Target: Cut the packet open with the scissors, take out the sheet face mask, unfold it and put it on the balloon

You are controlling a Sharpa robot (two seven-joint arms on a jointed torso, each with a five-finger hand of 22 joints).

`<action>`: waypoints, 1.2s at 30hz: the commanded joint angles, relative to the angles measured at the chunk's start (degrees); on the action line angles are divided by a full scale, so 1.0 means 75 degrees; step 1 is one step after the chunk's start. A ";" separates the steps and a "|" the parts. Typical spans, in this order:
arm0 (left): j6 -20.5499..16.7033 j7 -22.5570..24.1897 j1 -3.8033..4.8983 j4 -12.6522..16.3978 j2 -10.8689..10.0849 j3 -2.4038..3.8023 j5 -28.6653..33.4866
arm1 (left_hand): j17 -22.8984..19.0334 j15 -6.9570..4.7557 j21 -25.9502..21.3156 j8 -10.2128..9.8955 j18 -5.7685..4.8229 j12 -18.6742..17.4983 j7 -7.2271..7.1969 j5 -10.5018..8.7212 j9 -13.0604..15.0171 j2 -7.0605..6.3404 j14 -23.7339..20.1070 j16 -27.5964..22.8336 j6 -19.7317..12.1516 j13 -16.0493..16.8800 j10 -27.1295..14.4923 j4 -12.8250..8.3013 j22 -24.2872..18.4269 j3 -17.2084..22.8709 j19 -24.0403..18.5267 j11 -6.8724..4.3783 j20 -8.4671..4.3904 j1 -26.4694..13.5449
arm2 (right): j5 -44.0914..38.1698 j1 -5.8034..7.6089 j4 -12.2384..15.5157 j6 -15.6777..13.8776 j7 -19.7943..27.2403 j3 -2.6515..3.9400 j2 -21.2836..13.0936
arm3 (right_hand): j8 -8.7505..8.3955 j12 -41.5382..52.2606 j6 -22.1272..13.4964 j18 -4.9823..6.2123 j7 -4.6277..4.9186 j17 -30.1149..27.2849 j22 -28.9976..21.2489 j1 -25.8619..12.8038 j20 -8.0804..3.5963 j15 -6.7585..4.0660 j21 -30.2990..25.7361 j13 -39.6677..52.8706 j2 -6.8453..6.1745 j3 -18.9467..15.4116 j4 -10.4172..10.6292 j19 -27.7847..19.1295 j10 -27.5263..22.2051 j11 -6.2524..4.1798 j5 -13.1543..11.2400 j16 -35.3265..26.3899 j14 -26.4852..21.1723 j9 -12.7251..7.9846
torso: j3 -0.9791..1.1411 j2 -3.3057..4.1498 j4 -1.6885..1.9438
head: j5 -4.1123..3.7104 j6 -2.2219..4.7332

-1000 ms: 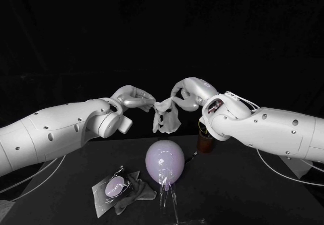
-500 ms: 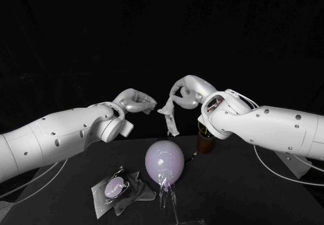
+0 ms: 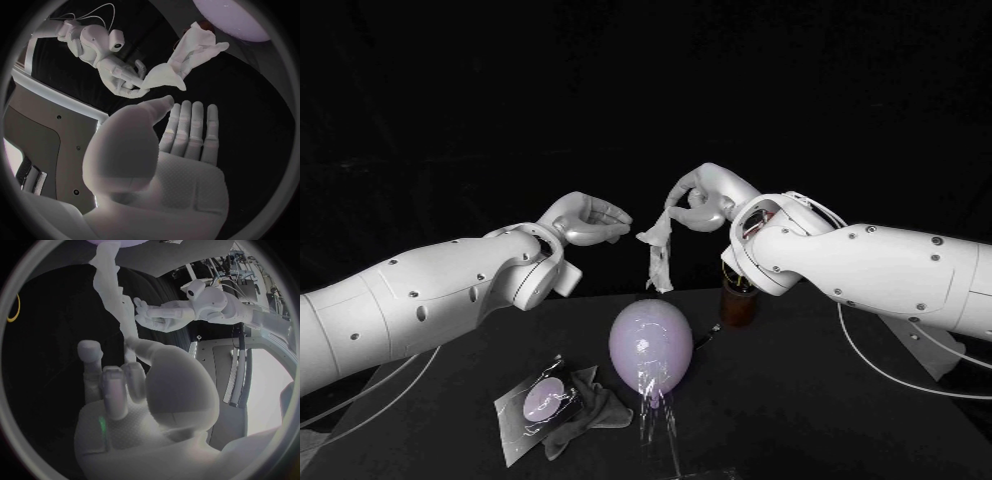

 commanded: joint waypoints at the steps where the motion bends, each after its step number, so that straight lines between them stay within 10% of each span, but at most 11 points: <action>1: -0.0575 0.0946 -0.0085 0.0206 -0.0101 0.0017 -0.0489 | -0.0016 0.0007 -0.0104 0.0031 -0.0095 -0.0052 0.0070 -0.0008 -0.0020 -0.0153 -0.0027 -0.0029 0.0044 -0.0050 -0.0053 0.0011 -0.0076 -0.0026 -0.0030 0.0004 0.0000 -0.0069 | 0.0424 0.0010 -0.0031 0.0020 -0.0200 0.0009 0.0019 | 0.0336 0.0024 0.0116 -0.0013 -0.0076 0.1741 0.0006 0.0030 -0.0004 -0.0055 0.0036 0.0997 0.0053 0.0017 -0.0028 0.0060 0.0299 -0.0051 0.0022 0.0045 0.0732 0.0225 | -0.0008 -0.0003 -0.0003 | -0.0016 -0.0005; 7: -0.1025 0.1540 -0.0329 0.0681 -0.0298 0.0041 -0.1119 | 0.0011 -0.0093 -0.0191 0.0316 0.0019 0.0247 0.0018 -0.0014 0.0090 -0.0557 0.0173 0.0124 0.0261 0.0018 0.0258 0.0301 -0.0213 -0.0828 0.0373 -0.0110 -0.0014 -0.0575 | 0.0632 0.0011 -0.0071 -0.0089 -0.0243 0.0009 0.0048 | 0.0339 0.0034 0.0133 -0.0016 -0.0081 0.1768 0.0024 0.0015 -0.0010 -0.0060 0.0061 0.1007 0.0052 0.0045 -0.0050 0.0081 0.0308 -0.0056 0.0025 0.0054 0.0743 0.0222 | -0.0018 -0.0002 0.0015 | -0.0039 -0.0016; 16: -0.1411 0.1430 -0.0616 0.0764 -0.0124 0.0046 -0.1766 | 0.0098 -0.0223 -0.0239 0.0778 0.0107 0.0835 -0.0055 -0.0011 0.0375 -0.0479 0.0371 0.0365 0.0022 0.0240 0.0293 0.0731 -0.0374 -0.1974 0.1070 -0.0225 -0.0079 -0.0452 | 0.0489 0.0010 -0.0009 -0.0232 -0.0116 0.0008 0.0071 | 0.0340 0.0049 0.0140 -0.0012 -0.0083 0.1773 0.0019 0.0009 -0.0013 -0.0062 0.0048 0.1021 0.0054 0.0063 -0.0062 0.0075 0.0317 -0.0059 0.0028 0.0056 0.0745 0.0219 | -0.0028 -0.0001 -0.0005 | -0.0050 0.0008; 36: -0.1607 0.0591 -0.0713 0.0412 0.0400 0.0071 -0.1752 | 0.0089 0.0021 -0.0793 0.0633 0.0088 0.0793 0.0286 -0.0015 -0.0174 0.0258 0.0151 0.0355 -0.0777 -0.0087 -0.0658 0.1958 -0.0821 -0.4582 0.1225 0.0087 -0.0060 0.0774 | 0.0420 0.0005 0.0421 -0.0285 0.0076 0.0007 0.0012 | 0.0341 0.0060 0.0151 -0.0013 -0.0086 0.1795 0.0031 -0.0005 -0.0018 -0.0066 0.0062 0.1031 0.0047 0.0082 -0.0080 0.0086 0.0325 -0.0062 0.0028 0.0063 0.0753 0.0215 | 0.0000 0.0000 -0.0009 | -0.0025 0.0059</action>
